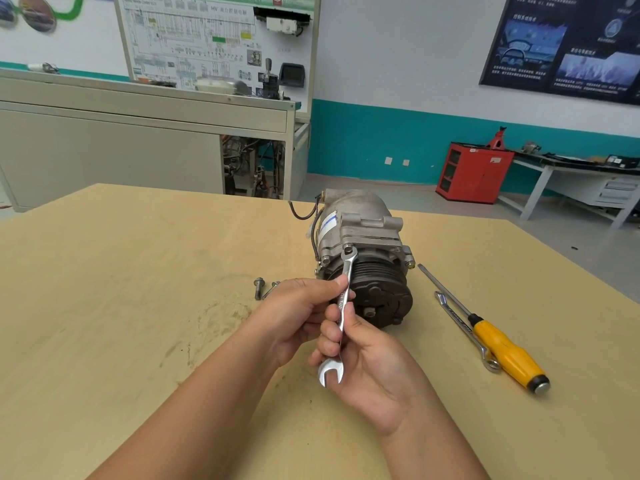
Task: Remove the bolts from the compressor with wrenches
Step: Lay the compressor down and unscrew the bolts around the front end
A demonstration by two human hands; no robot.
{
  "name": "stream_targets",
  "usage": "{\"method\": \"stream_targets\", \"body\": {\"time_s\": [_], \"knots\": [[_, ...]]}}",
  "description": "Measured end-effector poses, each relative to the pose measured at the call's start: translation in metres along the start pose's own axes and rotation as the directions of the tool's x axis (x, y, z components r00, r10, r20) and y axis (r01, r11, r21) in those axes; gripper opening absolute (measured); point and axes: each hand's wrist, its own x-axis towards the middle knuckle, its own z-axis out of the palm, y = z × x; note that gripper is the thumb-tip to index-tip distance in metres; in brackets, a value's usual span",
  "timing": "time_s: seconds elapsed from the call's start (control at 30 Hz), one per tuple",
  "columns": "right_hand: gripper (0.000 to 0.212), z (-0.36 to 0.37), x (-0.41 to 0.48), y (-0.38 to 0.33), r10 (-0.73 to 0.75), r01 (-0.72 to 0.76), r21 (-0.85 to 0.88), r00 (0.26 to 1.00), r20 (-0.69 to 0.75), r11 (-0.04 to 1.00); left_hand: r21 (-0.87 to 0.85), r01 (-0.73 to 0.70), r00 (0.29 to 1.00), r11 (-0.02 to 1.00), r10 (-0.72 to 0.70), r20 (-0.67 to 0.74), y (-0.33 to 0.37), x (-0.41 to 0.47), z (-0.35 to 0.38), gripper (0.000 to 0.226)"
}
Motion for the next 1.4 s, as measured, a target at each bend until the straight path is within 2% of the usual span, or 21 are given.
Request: {"method": "stream_targets", "body": {"time_s": [0.13, 0.23, 0.37, 0.57, 0.73, 0.83, 1.03, 1.13, 1.2, 1.33, 1.4], "knots": [[0.021, 0.003, 0.001, 0.002, 0.057, -0.057, 0.110, 0.998, 0.001, 0.992, -0.023, 0.026, 1.000, 0.999, -0.026, 0.005, 0.001, -0.001, 0.000, 0.023], [0.024, 0.006, 0.000, 0.004, 0.086, -0.108, 0.287, 0.992, 0.090, 0.952, -0.077, 0.058, 0.998, 0.995, -0.060, -0.019, 0.002, 0.000, 0.001, 0.022], [0.018, 0.007, -0.002, 0.003, 0.098, -0.166, 0.350, 0.974, 0.205, 0.922, -0.055, 0.054, 0.998, 0.997, -0.056, -0.029, 0.003, 0.001, 0.002, 0.021], [0.024, 0.005, 0.002, 0.005, 0.094, -0.093, 0.220, 0.996, 0.003, 0.971, 0.096, 0.051, 0.996, 0.994, -0.043, -0.076, 0.003, -0.002, 0.003, 0.030], [0.018, 0.006, 0.002, 0.008, 0.068, -0.055, 0.230, 0.997, -0.047, 0.972, 0.203, -0.016, 0.994, 0.979, 0.037, -0.100, 0.004, -0.002, 0.001, 0.036], [0.019, 0.004, 0.000, 0.007, 0.025, -0.013, 0.116, 0.994, -0.102, 0.993, 0.251, -0.056, 0.994, 0.966, 0.078, -0.077, 0.003, -0.003, 0.002, 0.041], [0.026, 0.002, -0.006, 0.004, -0.052, 0.044, -0.041, 0.979, -0.196, 0.998, 0.291, -0.059, 0.980, 0.955, 0.112, -0.167, -0.001, 0.000, 0.001, 0.032], [0.023, 0.002, -0.009, -0.001, -0.078, 0.053, -0.113, 0.971, -0.227, 0.992, 0.248, -0.099, 0.983, 0.964, 0.134, -0.127, -0.002, 0.000, 0.004, 0.028], [0.024, 0.001, -0.012, -0.007, -0.074, 0.052, -0.104, 0.972, -0.222, 0.993, 0.206, -0.111, 0.988, 0.972, 0.130, -0.083, -0.002, 0.000, 0.007, 0.027], [0.038, 0.000, -0.015, -0.015, 0.006, 0.002, 0.051, 0.989, -0.146, 0.999, 0.164, -0.088, 0.994, 0.983, 0.098, -0.052, -0.001, -0.001, 0.010, 0.029], [0.032, 0.001, -0.016, -0.016, 0.031, -0.019, 0.102, 0.993, -0.115, 0.995, 0.182, -0.087, 0.993, 0.979, 0.099, -0.058, 0.000, -0.002, 0.011, 0.033]]}}
